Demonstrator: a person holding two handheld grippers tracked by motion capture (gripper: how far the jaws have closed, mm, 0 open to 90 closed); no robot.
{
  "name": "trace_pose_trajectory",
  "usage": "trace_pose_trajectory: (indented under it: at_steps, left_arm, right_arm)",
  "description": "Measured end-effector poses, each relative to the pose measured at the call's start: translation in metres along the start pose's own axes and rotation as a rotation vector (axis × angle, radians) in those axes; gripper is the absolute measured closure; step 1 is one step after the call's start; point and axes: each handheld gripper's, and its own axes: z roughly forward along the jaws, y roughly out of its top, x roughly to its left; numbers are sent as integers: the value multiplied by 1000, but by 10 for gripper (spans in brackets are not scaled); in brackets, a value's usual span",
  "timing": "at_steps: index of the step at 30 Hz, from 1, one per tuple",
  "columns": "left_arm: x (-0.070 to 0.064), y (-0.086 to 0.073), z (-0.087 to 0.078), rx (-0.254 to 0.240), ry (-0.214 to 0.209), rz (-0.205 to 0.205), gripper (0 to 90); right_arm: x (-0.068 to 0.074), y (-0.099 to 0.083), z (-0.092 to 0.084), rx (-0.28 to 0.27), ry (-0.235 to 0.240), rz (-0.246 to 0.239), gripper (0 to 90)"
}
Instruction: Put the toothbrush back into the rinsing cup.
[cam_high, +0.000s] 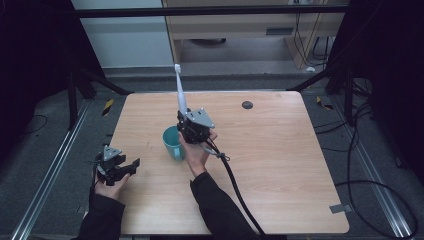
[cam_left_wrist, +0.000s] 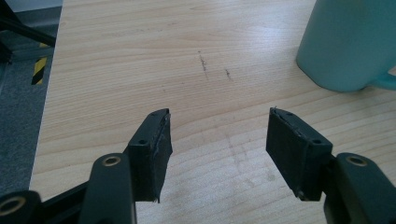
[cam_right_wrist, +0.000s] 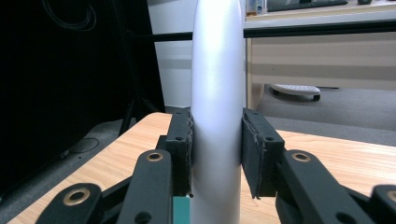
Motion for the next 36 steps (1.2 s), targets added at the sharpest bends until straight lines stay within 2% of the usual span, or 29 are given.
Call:
trace_pose_trajectory:
  at_steps: [8,22,36]
  left_arm:
    - [0,0,0,-1,-1,-1,400]
    - [0,0,0,-2,-1,0,401]
    - [0,0,0,1,-1,1,400]
  right_arm:
    - [14,-3,8,2,11,0,664]
    - [28,-21,18,54,18,-15,663]
    - [29,-41,25,114,18,-16,662]
